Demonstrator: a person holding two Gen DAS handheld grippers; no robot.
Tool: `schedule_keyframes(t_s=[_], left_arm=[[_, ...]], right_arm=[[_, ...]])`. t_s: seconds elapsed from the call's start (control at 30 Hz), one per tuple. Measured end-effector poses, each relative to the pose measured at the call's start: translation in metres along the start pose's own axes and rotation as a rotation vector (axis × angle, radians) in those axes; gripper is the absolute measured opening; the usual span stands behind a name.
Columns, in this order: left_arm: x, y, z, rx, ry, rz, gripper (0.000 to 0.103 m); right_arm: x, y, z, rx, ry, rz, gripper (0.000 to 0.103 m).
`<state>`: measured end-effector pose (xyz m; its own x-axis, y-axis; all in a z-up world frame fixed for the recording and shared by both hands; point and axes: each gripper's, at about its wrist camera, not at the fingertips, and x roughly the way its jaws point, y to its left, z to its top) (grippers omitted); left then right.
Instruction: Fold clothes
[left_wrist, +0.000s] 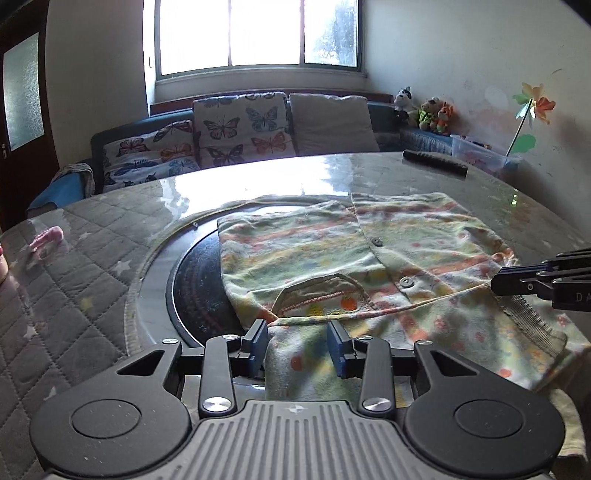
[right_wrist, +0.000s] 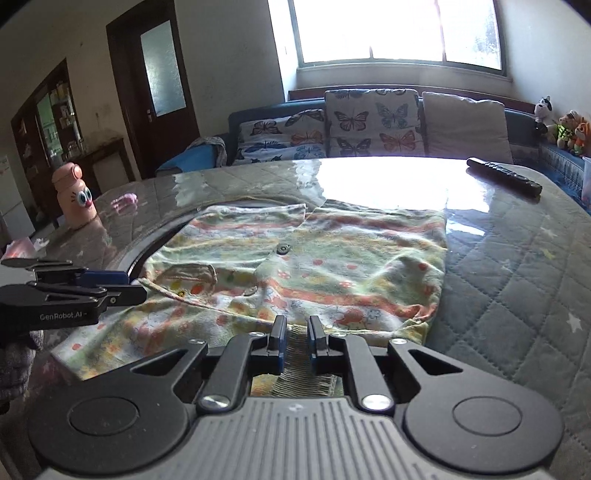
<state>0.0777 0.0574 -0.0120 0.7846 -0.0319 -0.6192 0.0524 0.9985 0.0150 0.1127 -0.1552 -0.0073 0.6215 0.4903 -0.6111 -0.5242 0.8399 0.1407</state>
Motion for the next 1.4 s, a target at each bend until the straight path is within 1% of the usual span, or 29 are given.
schedule_keyframes(t_s=[0.1,0.2,0.27,0.4,0.47,0.5,0.57,0.7,0.77,0.87,1.07,1.13,1.23,1.3,1.37,1.4], left_arm=[[0.004,0.001,-0.005,0.025,0.012,0.022,0.039],[-0.005,0.002,-0.005,0.03,-0.001,0.018,0.038],[-0.016,-0.005,-0.005,0.04,-0.023,-0.006,0.038],[-0.034,-0.029,-0.008,0.088,-0.053,-0.086,0.039],[-0.039,-0.041,-0.012,0.119,-0.06,-0.12,0.039],[-0.04,-0.045,-0.015,0.135,-0.058,-0.125,0.039],[-0.04,-0.051,-0.022,0.168,-0.049,-0.126,0.039],[-0.043,-0.054,-0.033,0.202,-0.032,-0.124,0.039],[-0.049,-0.053,-0.037,0.213,-0.037,-0.122,0.039],[-0.058,-0.052,-0.043,0.231,-0.045,-0.127,0.043],[-0.064,-0.057,-0.047,0.24,-0.054,-0.118,0.043],[-0.064,-0.061,-0.049,0.26,-0.052,-0.111,0.043],[-0.071,-0.061,-0.052,0.298,-0.06,-0.104,0.043],[-0.08,-0.059,-0.054,0.318,-0.068,-0.099,0.046],[-0.088,-0.057,-0.058,0.348,-0.071,-0.099,0.049],[-0.092,-0.058,-0.062,0.372,-0.072,-0.101,0.051]], right_arm=[[0.003,-0.001,-0.004,-0.024,0.028,0.004,0.011],[-0.006,0.004,-0.004,-0.04,0.018,0.017,0.012],[-0.015,0.01,-0.004,-0.056,0.011,0.046,0.012],[-0.023,0.027,-0.01,-0.114,0.025,0.101,0.013],[-0.025,0.033,-0.015,-0.14,0.037,0.119,0.015],[-0.025,0.034,-0.018,-0.153,0.043,0.118,0.019],[-0.026,0.036,-0.022,-0.169,0.051,0.113,0.021],[-0.034,0.021,-0.034,-0.133,0.063,0.077,0.021],[-0.039,0.014,-0.038,-0.114,0.061,0.068,0.021],[-0.045,0.008,-0.042,-0.087,0.053,0.069,0.021],[-0.048,0.018,-0.042,-0.094,0.032,0.083,0.022],[-0.046,0.027,-0.041,-0.111,0.034,0.1,0.022],[-0.045,0.03,-0.043,-0.13,0.039,0.1,0.023],[-0.045,0.03,-0.045,-0.137,0.038,0.096,0.023],[-0.047,0.028,-0.045,-0.135,0.033,0.084,0.026],[-0.048,0.025,-0.046,-0.131,0.037,0.071,0.03]])
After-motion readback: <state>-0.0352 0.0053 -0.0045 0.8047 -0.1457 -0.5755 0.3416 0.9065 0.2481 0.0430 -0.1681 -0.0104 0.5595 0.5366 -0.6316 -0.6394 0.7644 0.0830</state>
